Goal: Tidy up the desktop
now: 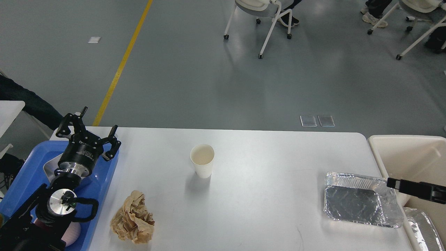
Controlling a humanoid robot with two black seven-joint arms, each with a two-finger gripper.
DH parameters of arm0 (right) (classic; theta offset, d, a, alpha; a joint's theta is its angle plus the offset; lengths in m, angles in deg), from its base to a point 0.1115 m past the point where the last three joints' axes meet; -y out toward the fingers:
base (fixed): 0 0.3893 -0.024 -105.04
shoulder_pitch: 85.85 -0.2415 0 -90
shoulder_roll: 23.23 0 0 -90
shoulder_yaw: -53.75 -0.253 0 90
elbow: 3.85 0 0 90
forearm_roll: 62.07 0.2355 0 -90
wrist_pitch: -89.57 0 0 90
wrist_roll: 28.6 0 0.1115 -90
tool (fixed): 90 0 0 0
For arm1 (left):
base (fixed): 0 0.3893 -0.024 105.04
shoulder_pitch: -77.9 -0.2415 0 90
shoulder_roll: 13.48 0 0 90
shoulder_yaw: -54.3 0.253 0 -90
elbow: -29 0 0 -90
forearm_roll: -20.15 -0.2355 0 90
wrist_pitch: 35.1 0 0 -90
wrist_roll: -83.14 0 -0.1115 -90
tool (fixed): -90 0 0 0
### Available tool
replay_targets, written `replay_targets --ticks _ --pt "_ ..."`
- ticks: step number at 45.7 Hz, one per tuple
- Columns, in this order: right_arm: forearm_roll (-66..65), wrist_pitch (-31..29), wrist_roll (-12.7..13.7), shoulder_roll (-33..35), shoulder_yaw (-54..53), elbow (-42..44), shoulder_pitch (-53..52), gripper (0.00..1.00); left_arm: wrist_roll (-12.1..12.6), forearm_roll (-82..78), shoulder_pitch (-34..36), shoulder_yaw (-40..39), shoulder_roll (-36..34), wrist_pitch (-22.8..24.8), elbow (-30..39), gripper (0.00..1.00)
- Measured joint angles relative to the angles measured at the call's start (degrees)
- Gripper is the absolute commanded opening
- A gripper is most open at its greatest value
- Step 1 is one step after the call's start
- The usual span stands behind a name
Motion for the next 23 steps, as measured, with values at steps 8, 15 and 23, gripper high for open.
replay_targets --ticks 8,15,23 --pt "-0.85 0.0 0.08 6.3 1.33 -0.44 0.14 1.0 0.32 -0.03 0.09 1.36 -0.23 -0.48 -0.5 0.97" --pt "-0.64 -0.07 0.44 6.97 1.58 0.4 0.29 1.0 1.3 -0.03 0.23 2.73 -0.26 -1.21 -0.53 0.97" --pt "0.07 -0.79 0.6 5.23 1.65 2.79 0.51 1.0 1.95 -0.1 0.25 4.06 -0.47 -3.15 -0.54 0.97"
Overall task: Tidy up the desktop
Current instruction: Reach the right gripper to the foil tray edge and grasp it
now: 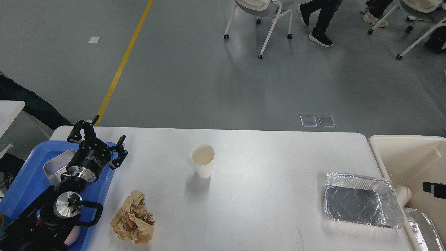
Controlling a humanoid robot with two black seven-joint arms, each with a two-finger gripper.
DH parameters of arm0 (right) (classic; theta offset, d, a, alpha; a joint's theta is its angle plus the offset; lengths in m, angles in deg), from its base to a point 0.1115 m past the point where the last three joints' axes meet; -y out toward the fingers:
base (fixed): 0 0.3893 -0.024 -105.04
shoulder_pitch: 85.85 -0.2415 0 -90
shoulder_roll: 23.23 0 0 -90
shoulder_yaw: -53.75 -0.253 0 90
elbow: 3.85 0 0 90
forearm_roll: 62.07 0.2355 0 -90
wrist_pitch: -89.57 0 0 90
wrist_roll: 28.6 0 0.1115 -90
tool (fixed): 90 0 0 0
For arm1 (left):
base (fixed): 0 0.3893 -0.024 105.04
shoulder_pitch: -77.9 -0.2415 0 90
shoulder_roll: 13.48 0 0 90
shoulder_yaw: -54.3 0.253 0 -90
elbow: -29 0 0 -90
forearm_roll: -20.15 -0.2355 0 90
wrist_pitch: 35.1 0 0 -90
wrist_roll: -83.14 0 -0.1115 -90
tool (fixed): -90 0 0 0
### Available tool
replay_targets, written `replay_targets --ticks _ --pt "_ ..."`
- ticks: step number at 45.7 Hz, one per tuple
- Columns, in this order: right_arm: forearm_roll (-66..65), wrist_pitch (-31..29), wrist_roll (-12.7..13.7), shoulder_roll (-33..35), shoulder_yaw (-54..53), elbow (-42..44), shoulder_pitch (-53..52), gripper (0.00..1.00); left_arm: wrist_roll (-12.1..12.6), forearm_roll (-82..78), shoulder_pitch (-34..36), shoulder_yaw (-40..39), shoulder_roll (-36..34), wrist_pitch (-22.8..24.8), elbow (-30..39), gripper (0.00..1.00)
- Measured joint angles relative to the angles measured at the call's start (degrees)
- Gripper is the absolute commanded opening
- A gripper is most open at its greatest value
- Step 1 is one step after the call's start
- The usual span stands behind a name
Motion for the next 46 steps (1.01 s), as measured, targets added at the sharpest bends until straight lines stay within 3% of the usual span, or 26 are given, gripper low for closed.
replay_targets --ticks 14,27,33,41,46 --pt "-0.06 -1.31 0.45 -12.58 0.0 7.87 -0.62 1.0 5.87 0.06 0.43 1.01 0.21 -4.63 0.0 0.97" --pt "-8.57 -3.12 0.27 -27.16 4.32 17.3 -4.76 1.0 6.13 0.07 0.24 1.04 0.07 -4.89 0.0 0.97" --pt "-10.96 -2.79 -0.27 -30.34 9.32 23.2 -9.9 1.0 6.08 0.08 0.01 1.04 0.2 -4.9 0.0 0.97" --pt "-11.46 -1.03 -3.6 -33.31 15.8 29.9 -16.13 1.0 5.93 0.08 -0.18 1.11 0.48 -4.9 0.04 0.97" --pt "-11.49 0.4 -4.12 -34.73 19.42 33.27 -18.47 1.0 5.83 0.08 -0.24 1.12 0.42 -4.9 0.05 0.97"
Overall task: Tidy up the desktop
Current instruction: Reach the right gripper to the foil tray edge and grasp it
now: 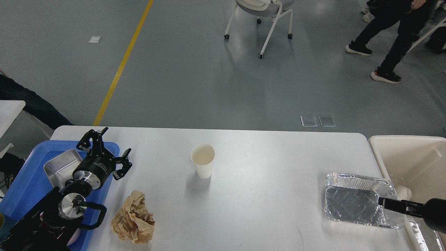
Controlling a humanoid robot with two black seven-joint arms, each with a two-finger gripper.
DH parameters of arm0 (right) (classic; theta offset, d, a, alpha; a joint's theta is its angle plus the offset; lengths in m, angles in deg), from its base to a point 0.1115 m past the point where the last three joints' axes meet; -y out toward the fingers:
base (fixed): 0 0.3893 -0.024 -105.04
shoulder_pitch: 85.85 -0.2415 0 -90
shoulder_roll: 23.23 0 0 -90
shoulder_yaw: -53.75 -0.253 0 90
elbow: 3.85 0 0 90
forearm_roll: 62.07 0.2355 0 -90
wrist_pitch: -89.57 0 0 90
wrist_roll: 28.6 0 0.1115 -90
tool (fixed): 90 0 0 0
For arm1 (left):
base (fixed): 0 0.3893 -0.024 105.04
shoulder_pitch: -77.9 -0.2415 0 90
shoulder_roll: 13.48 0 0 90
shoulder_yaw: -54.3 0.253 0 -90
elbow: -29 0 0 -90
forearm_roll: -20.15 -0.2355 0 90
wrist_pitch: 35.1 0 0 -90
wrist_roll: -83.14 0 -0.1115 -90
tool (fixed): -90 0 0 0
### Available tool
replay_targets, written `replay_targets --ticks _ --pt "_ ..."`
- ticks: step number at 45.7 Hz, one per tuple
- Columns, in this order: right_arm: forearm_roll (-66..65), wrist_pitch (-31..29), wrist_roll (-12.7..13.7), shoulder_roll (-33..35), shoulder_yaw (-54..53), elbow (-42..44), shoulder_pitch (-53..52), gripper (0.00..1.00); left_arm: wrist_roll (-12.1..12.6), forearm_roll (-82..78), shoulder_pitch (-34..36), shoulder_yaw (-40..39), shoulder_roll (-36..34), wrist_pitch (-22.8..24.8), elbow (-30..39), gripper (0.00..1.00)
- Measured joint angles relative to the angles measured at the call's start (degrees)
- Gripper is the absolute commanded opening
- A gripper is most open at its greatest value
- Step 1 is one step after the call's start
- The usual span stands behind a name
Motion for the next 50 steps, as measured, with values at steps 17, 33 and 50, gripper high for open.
replay_targets --ticks 17,33,50 --pt "0.11 2.62 -0.1 -7.05 7.62 12.7 -4.97 1.0 -0.05 0.0 -0.45 -0.08 0.05 0.0 0.0 0.97" --pt "0.95 4.76 -0.07 -10.26 9.43 17.54 -5.35 0.96 -0.04 0.0 -0.54 -0.09 0.19 0.0 -0.01 0.97" --pt "1.04 5.48 -0.09 -13.81 11.24 22.55 -5.57 0.28 0.06 0.0 -1.95 -0.18 -0.26 0.2 -0.03 0.97"
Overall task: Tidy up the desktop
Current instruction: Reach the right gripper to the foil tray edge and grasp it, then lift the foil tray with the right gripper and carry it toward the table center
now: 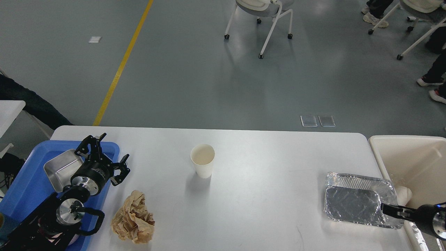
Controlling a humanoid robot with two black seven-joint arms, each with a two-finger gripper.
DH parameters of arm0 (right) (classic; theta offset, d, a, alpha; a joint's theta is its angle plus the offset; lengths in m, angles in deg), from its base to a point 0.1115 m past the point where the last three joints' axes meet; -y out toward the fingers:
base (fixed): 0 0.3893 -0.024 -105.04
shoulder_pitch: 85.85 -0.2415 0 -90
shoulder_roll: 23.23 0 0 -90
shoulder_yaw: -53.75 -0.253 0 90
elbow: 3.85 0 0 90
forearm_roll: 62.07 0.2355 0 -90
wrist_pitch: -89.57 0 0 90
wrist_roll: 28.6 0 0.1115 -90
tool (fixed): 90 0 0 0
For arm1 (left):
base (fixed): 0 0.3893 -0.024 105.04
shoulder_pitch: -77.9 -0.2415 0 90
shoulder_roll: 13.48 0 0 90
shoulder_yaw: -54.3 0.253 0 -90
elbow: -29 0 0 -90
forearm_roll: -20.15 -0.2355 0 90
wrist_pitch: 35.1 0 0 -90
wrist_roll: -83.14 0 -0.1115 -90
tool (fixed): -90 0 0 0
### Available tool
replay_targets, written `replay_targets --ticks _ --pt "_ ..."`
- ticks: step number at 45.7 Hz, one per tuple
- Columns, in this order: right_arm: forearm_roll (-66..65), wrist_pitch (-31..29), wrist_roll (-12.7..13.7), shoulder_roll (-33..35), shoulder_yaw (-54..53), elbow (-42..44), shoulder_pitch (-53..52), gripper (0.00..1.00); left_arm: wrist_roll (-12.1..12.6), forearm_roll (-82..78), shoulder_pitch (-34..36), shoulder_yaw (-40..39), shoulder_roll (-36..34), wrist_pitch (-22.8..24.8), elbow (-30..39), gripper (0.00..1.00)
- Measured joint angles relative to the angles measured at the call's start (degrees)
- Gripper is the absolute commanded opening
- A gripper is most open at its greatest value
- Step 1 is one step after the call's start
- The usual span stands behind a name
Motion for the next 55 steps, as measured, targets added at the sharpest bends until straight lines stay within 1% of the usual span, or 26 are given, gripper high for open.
replay_targets --ticks 3,4,9,11,14,23,33,41,49,55 --pt "0.0 -0.06 -0.18 -0.42 0.02 0.47 0.0 0.16 -0.04 0.0 -0.24 -0.05 -0.09 0.09 0.0 0.97" --pt "0.0 -0.14 -0.34 -0.49 0.04 0.55 -0.01 0.13 -0.04 0.0 -0.27 -0.06 -0.1 0.11 0.0 0.97" --pt "0.01 -0.39 -1.76 -0.7 0.09 0.65 -0.01 0.08 -0.05 0.0 -0.34 -0.08 -0.13 0.13 0.0 0.97" --pt "0.03 -0.43 -2.12 -0.72 0.1 0.65 -0.01 0.04 -0.05 0.0 -0.35 -0.08 -0.16 0.14 0.0 0.97" --pt "0.07 -0.43 -2.28 -0.77 0.1 0.64 -0.01 0.0 -0.05 0.0 -0.37 -0.08 -0.17 0.15 0.0 0.97" --pt "0.09 -0.44 -2.49 -0.77 0.1 0.59 -0.06 0.0 -0.15 0.0 -0.51 -0.08 -0.17 0.15 -0.01 0.97" --pt "0.81 -0.37 -4.27 -0.56 0.09 0.49 -0.07 0.0 -0.18 0.0 -0.53 -0.08 -0.21 0.09 -0.02 0.97" --pt "3.66 -0.56 -4.9 -0.03 -0.01 -0.39 -0.87 0.0 0.01 0.07 -0.53 -0.08 -0.22 0.07 -0.02 0.97" --pt "7.33 -1.47 -5.71 3.43 -0.04 -3.02 -2.08 0.0 0.24 0.08 -0.53 0.0 -0.22 -0.03 -0.02 0.97" --pt "10.49 -4.18 -5.75 7.86 -0.11 -6.65 -4.72 0.0 0.33 0.09 -0.53 0.08 -0.22 -0.11 -0.02 0.97"
